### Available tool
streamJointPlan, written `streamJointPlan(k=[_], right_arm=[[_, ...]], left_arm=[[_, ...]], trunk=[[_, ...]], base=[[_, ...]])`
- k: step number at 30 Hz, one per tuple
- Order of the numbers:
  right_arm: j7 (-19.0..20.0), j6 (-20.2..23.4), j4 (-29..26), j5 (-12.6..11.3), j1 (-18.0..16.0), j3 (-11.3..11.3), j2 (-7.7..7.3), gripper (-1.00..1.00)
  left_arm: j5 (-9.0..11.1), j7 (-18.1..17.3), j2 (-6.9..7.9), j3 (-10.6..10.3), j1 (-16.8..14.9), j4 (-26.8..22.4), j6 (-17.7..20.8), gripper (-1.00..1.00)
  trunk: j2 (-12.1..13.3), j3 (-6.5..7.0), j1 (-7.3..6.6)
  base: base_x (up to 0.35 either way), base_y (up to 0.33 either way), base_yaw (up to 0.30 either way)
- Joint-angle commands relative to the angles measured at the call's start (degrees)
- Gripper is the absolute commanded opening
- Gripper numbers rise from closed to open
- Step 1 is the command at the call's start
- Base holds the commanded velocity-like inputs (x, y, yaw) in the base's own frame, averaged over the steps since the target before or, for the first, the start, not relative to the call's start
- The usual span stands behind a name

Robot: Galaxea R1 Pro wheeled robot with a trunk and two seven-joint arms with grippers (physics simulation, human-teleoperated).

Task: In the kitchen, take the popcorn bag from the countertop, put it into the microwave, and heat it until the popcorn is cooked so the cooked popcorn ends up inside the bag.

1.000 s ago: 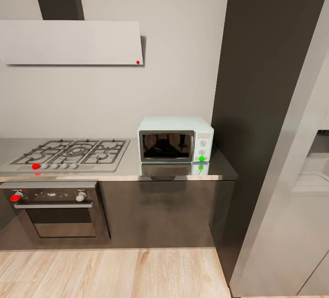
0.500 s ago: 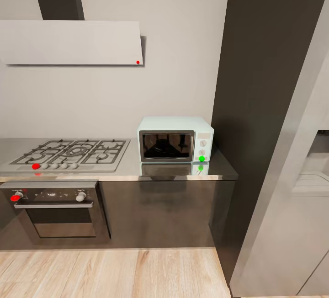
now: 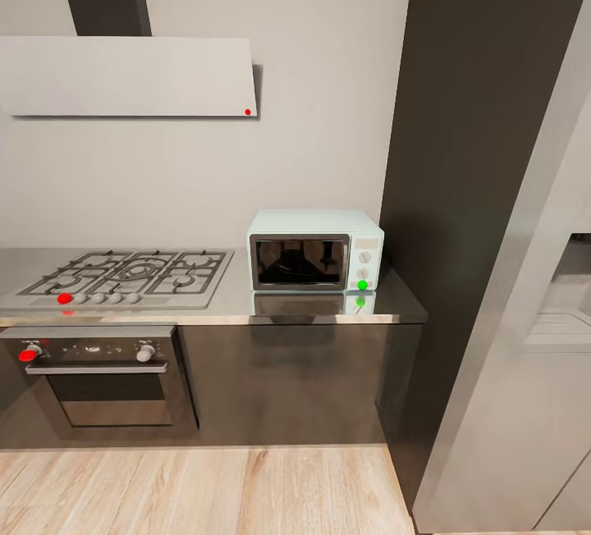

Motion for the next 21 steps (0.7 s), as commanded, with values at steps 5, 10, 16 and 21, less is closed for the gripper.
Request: streamJointPlan(k=[5, 10, 16, 21], right_arm=[[0.2, -0.3, 0.1, 0.5, -0.1, -0.5, -0.03, -1.0], [0.2, -0.3, 0.1, 0.5, -0.1, -0.5, -0.03, -1.0], [0.1, -0.3, 0.2, 0.5, -0.1, -0.5, -0.03, -1.0], [0.1, -0.3, 0.1, 0.5, -0.1, -0.5, -0.03, -1.0]], left_arm=[[0.6, -0.2, 0.01, -0.5, -0.1, 0.1, -0.2, 1.0], [0.6, -0.2, 0.01, -0.5, 0.0, 0.1, -0.2, 1.0], [0.6, -0.2, 0.01, -0.5, 0.0, 0.1, -0.2, 1.0], [0.6, -0.2, 0.01, -0.5, 0.0, 0.1, -0.2, 1.0]], trunk=[[0.0, -0.07, 0.0], [0.0, -0.07, 0.0], [0.0, -0.07, 0.0], [0.0, -0.07, 0.0]], base=[[0.0, 0.0, 0.0], [0.0, 0.0, 0.0], [0.0, 0.0, 0.0], [0.0, 0.0, 0.0]])
